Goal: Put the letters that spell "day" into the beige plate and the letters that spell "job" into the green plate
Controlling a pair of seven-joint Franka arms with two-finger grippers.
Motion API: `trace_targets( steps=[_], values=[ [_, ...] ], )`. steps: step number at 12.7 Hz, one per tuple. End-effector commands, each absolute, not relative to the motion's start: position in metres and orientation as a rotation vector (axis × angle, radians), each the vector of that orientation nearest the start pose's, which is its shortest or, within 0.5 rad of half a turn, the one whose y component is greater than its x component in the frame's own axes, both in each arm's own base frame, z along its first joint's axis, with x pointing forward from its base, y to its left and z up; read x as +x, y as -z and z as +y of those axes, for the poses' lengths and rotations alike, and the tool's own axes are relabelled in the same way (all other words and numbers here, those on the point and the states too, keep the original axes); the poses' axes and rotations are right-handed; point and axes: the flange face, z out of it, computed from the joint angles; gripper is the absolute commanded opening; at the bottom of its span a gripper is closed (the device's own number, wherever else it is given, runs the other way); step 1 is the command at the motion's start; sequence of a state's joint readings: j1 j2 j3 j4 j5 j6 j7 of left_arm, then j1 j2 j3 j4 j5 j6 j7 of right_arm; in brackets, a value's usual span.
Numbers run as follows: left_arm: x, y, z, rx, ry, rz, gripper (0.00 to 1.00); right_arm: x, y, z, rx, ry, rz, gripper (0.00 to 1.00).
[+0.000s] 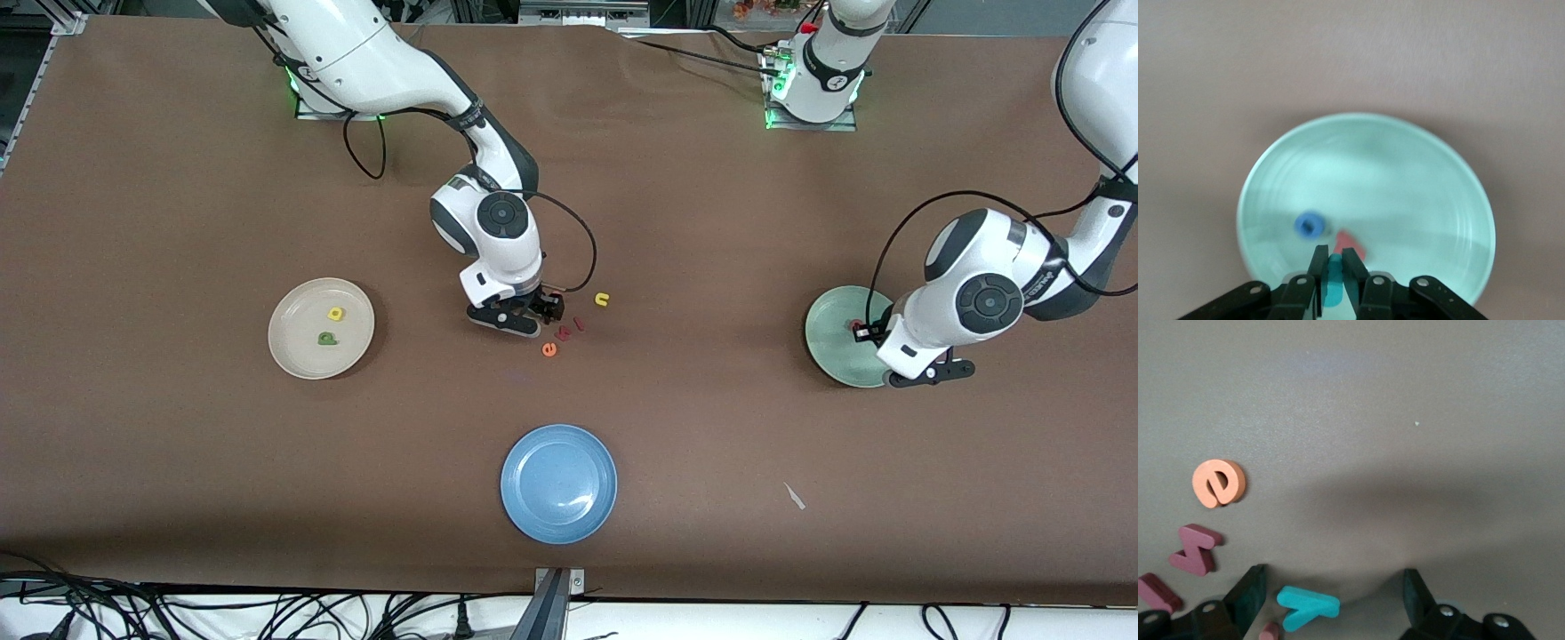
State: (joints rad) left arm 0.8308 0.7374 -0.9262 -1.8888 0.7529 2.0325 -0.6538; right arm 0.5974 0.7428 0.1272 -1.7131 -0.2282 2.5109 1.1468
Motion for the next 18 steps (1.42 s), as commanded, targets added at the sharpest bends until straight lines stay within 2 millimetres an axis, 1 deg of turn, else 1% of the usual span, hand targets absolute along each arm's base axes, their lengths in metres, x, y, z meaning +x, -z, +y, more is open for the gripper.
trace_targets(
  steps=[1, 2, 3, 4, 5, 7, 8, 9, 11, 12, 13, 14, 15, 16, 17, 18],
  values=[
    [0.607, -0.214, -0.011, -3.034, -0.213, -0.224, 0.08, 0.508, -0.162, 0.451, -3.089, 0.149, 0.463, 0.89],
    [0.608, -0.215, -0.014, -3.034, -0.209, -0.237, 0.08, 0.506, -0.162, 0.454, -3.089, 0.149, 0.461, 0.88],
    [0.612, -0.219, -0.019, -3.034, -0.194, -0.256, 0.21, 0.503, -0.162, 0.457, -3.091, 0.149, 0.449, 0.87],
    [0.612, -0.219, -0.022, -3.031, -0.192, -0.278, 0.75, 0.5, -0.164, 0.461, -3.088, 0.15, 0.441, 0.84],
    [0.614, -0.222, -0.02, -3.029, -0.182, -0.273, 1.0, 0.497, -0.164, 0.465, -3.091, 0.149, 0.433, 0.8],
    [0.631, -0.245, -0.012, -3.027, -0.117, -0.303, 1.0, 0.494, -0.164, 0.467, -3.093, 0.148, 0.426, 0.75],
    [0.637, -0.254, -0.011, -3.027, -0.091, -0.307, 0.99, 0.492, -0.163, 0.468, -3.095, 0.147, 0.421, 0.74],
    [0.641, -0.274, -0.014, -3.023, -0.052, -0.253, 0.99, 0.492, -0.163, 0.468, -3.098, 0.148, 0.418, 0.74],
    [0.654, -0.317, -0.012, -3.007, -0.046, -0.188, 0.99, 0.491, -0.16, 0.466, -3.104, 0.148, 0.411, 0.73],
    [0.66, -0.341, -0.01, -2.996, -0.07, -0.152, 0.99, 0.492, -0.16, 0.466, -3.106, 0.151, 0.409, 0.73],
    [0.667, -0.365, -0.002, -2.999, -0.103, -0.144, 0.99, 0.492, -0.158, 0.464, -3.109, 0.148, 0.406, 0.72],
    [0.674, -0.388, 0.003, -3.013, -0.132, -0.132, 0.99, 0.493, -0.158, 0.464, -3.109, 0.149, 0.406, 0.69],
    [0.68, -0.413, 0.003, -3.024, -0.15, -0.12, 0.99, 0.493, -0.158, 0.464, -3.11, 0.15, 0.404, 0.68],
    [0.684, -0.433, -0.003, -3.023, -0.164, -0.115, 0.99, 0.493, -0.157, 0.463, -3.112, 0.15, 0.406, 0.65],
    [0.687, -0.448, -0.011, -3.023, -0.171, -0.108, 0.99, 0.492, -0.157, 0.462, -3.113, 0.148, 0.405, 0.64],
    [0.689, -0.458, -0.019, -3.03, -0.179, -0.106, 0.99, 0.493, -0.158, 0.463, -3.112, 0.151, 0.401, 0.65]
  ],
)
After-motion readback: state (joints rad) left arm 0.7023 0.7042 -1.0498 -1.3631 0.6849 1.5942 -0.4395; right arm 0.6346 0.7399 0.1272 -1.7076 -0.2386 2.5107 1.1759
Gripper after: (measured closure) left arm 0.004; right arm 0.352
